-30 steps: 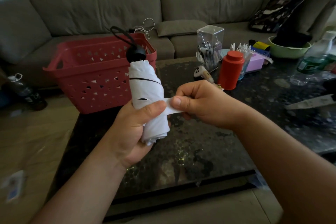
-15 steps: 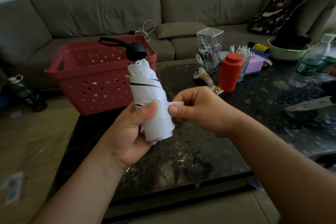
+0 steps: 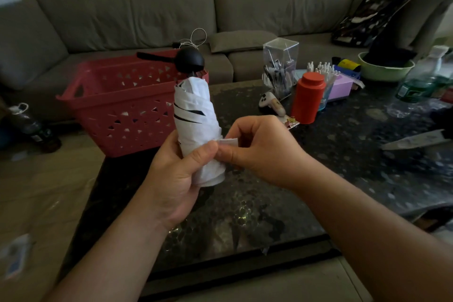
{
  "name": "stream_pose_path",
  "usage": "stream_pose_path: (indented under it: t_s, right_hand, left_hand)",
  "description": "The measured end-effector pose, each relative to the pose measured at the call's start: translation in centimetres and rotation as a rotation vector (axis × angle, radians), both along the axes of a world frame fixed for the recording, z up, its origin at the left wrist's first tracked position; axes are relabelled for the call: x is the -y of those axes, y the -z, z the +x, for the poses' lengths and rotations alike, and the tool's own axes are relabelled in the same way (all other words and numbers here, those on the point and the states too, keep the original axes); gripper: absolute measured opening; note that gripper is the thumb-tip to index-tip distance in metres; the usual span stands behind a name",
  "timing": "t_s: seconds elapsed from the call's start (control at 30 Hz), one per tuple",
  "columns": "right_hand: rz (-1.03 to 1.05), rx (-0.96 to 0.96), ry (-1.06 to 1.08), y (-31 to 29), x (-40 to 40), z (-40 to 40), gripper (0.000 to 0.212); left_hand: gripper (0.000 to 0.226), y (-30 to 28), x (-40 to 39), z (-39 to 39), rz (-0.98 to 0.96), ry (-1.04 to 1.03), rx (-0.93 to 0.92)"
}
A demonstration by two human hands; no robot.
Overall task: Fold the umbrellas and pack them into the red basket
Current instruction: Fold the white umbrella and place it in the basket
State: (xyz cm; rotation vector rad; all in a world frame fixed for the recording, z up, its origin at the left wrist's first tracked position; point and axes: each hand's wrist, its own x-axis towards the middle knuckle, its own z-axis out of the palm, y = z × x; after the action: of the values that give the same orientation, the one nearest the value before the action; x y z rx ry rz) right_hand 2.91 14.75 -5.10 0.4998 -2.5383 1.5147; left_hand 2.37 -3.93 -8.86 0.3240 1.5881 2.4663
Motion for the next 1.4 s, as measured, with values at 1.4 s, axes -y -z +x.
stream_pose_path:
  t_s: [1.4]
  right_hand:
    - [0.218,-0.728,0.101,0.9,1.0,1.2,0.014]
  left_hand:
    - [0.069,-1.4,-0.1,-0.1,0.108,0.164,-0.145]
